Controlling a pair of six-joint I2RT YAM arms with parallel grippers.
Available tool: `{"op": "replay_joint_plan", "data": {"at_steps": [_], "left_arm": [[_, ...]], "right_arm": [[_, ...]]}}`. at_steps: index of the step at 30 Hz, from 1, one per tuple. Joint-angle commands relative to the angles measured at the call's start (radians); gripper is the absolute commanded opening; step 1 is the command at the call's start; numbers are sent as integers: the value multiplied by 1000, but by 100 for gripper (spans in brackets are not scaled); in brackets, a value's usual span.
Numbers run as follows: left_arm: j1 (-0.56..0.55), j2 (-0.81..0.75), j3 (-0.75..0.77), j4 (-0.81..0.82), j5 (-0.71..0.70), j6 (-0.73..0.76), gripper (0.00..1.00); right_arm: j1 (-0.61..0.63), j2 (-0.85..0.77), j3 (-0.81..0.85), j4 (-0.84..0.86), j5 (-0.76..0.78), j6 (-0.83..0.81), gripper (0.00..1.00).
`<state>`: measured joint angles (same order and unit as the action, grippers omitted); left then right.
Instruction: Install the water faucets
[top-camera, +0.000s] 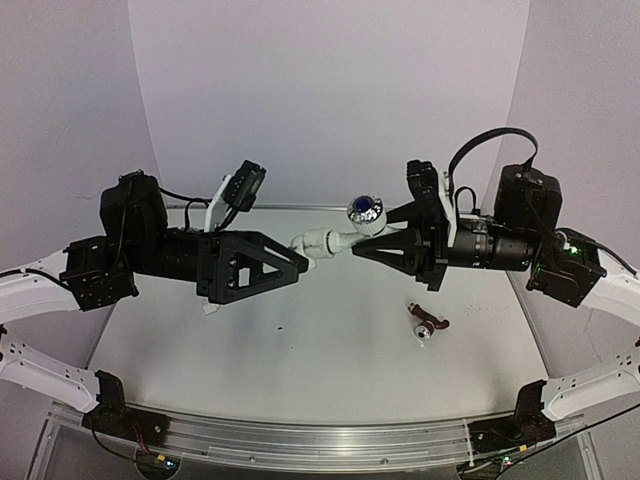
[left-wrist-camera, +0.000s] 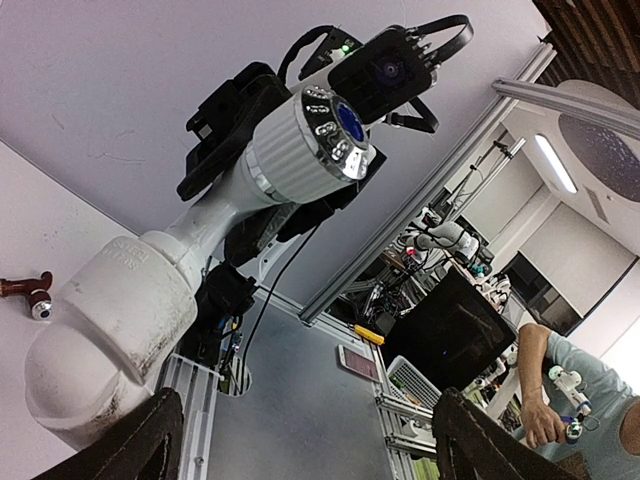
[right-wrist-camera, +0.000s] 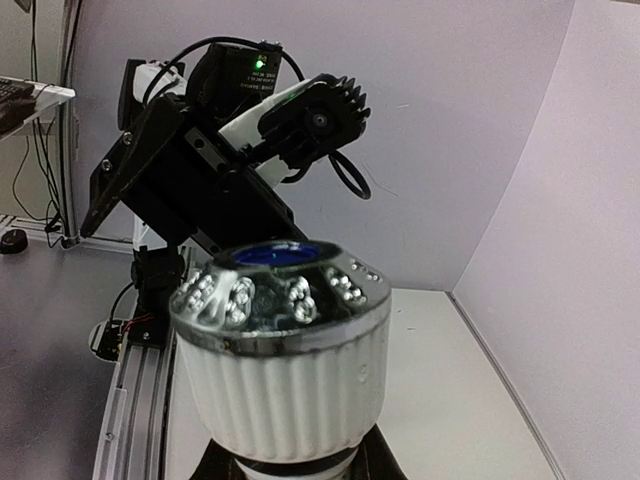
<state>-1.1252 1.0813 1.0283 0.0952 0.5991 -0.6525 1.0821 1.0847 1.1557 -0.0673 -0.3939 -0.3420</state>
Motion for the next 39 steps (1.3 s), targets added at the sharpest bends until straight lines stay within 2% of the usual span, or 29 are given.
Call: {"op": "replay_joint_plan", "data": {"at_steps": [1,6,14,22,31,34,37,39], "left_arm": [[6,26,17,-10,-29,14,86],[7,11,-2,-20,-42,12,86],[7,-58,-48,-68,-229,14,85],[7,-23,-40,-68,-172,19,86],[7,-123,-41,-200,-271,63,85],[7,-130,-47,-198,-275,64,85],[7,-102,-36,-166,-228,67,85],[7,-67,-22,-129,-132,77,87]], "right_arm": [[10,-24,24,197,-50,61,0],[10,-34,24,218,-59,71,0],[10,-45,68,227,-141,122,0],[11,-52,59,236,-153,111,0],[9,-73,59,236,-161,97,0],[10,-72,58,236,-170,105,0],[11,-63,54,240,-195,121,0],[10,-57,51,243,-209,132,0]]}}
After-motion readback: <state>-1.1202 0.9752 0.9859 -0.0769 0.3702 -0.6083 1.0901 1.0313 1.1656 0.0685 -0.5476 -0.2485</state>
